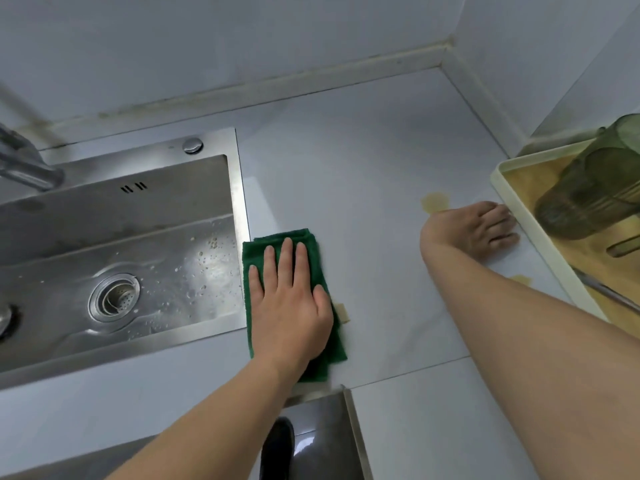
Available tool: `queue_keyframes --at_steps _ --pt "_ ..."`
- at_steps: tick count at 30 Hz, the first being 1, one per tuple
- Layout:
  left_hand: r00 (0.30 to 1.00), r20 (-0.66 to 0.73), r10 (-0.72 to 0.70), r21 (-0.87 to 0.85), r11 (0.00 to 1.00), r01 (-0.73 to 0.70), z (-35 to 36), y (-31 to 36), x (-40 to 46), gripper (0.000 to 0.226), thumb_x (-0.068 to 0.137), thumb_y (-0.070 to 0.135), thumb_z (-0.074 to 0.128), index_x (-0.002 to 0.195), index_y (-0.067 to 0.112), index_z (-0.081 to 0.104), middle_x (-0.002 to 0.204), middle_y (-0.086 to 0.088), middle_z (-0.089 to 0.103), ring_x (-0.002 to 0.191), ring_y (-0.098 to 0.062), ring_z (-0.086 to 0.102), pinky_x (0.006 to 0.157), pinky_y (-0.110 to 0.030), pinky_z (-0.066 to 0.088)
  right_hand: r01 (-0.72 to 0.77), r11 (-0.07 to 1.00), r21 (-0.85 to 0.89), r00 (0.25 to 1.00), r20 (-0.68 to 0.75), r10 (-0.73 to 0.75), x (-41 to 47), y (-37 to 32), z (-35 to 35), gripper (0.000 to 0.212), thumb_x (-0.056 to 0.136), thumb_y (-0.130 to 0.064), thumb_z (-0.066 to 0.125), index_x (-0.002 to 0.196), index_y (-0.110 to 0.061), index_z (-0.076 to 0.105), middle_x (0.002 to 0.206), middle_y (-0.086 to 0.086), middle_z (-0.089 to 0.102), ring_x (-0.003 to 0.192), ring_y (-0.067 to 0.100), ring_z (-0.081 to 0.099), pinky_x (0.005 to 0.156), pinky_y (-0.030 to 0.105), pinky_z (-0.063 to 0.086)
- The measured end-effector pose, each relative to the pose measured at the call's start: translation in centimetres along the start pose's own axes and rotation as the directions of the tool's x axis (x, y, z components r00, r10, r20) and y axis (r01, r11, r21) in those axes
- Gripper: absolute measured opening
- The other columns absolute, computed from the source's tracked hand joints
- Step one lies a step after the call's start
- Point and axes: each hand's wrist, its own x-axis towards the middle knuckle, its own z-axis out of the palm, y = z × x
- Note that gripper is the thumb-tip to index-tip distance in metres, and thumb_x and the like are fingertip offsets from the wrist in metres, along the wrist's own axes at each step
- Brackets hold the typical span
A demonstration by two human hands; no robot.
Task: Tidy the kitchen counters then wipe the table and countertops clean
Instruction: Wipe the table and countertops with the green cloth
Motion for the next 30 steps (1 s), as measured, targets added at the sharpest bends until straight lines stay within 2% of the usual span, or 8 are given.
queue_keyframes --at_steps 9,15,17,19,21,23,30 --pt "0.996 -0.03 -0.082 -0.066 0.995 0.08 -0.3 1.8 10.1 0.068 0.094 0.033 0.024 0.157 0.017 0.007 0.165 0.0 -0.001 0.151 -0.024 -0.008 0.121 -0.049 -0.005 -0.003 0.999 -0.046 1.0 -0.005 0.002 0.5 0.3 0.8 0.057 0.094 -0.014 0.032 0.147 0.006 0.02 0.157 0.019 0.017 0.146 0.034 0.009 0.118 0.05 -0.001" --pt "0.996 -0.034 -0.081 -0.066 0.995 0.079 -0.3 2.0 11.3 0.067 0.094 0.032 0.022 0.157 0.015 0.006 0.165 -0.001 -0.001 0.151 -0.025 -0.008 0.121 -0.049 -0.006 -0.022 0.999 -0.036 0.999 0.029 0.023 0.6 0.3 0.6 0.057 0.095 -0.014 0.033 0.148 0.003 0.02 0.158 0.016 0.014 0.147 0.031 0.006 0.119 0.048 -0.003" --pt "0.996 -0.05 -0.071 -0.064 0.996 0.068 -0.4 2.0 10.8 0.066 0.095 0.032 0.021 0.157 0.015 0.006 0.165 -0.001 -0.001 0.151 -0.026 -0.008 0.121 -0.049 -0.005 0.022 1.0 -0.006 0.998 0.057 -0.022 0.6 0.6 -0.2 0.054 0.096 -0.018 0.035 0.146 0.001 0.027 0.157 0.015 0.018 0.147 0.029 0.01 0.119 0.045 0.0" --pt "0.997 -0.039 -0.062 -0.069 0.996 0.06 -0.4 1.9 10.0 0.065 0.096 0.031 0.021 0.157 0.015 0.006 0.165 -0.001 -0.001 0.151 -0.026 -0.007 0.121 -0.049 -0.006 0.114 0.992 0.062 0.99 0.072 -0.118 0.4 1.3 -1.5 0.045 0.099 -0.021 0.033 0.139 0.0 0.038 0.151 0.015 0.029 0.142 0.029 0.022 0.118 0.041 0.01" --pt "0.997 -0.029 -0.068 -0.064 0.996 0.066 -0.2 2.1 8.2 0.066 0.095 0.031 0.021 0.157 0.015 0.006 0.165 -0.001 -0.002 0.151 -0.026 -0.008 0.121 -0.049 -0.005 0.253 0.959 0.132 0.965 0.033 -0.259 -0.3 2.8 -3.4 0.043 0.101 -0.021 0.032 0.136 0.001 0.042 0.145 0.016 0.038 0.134 0.031 0.034 0.114 0.038 0.02" --pt "0.996 -0.019 -0.083 -0.076 0.994 0.081 -0.2 2.5 4.8 0.066 0.095 0.032 0.021 0.158 0.016 0.005 0.165 0.0 -0.003 0.151 -0.026 -0.009 0.121 -0.049 -0.005 0.366 0.917 0.16 0.93 -0.035 -0.365 -2.1 4.9 -5.9 0.043 0.1 -0.02 0.034 0.138 0.0 0.042 0.142 0.016 0.041 0.13 0.032 0.038 0.111 0.037 0.023" --pt "0.997 0.045 -0.063 -0.088 0.994 0.067 0.4 4.0 -4.8 0.067 0.097 0.035 0.018 0.157 0.017 -0.003 0.164 0.0 -0.011 0.15 -0.024 -0.015 0.12 -0.049 -0.009 0.336 0.94 0.053 0.939 -0.096 -0.33 -9.5 13.8 -9.3 0.043 0.097 -0.016 0.039 0.136 0.0 0.044 0.14 0.016 0.043 0.13 0.032 0.039 0.114 0.046 0.026"
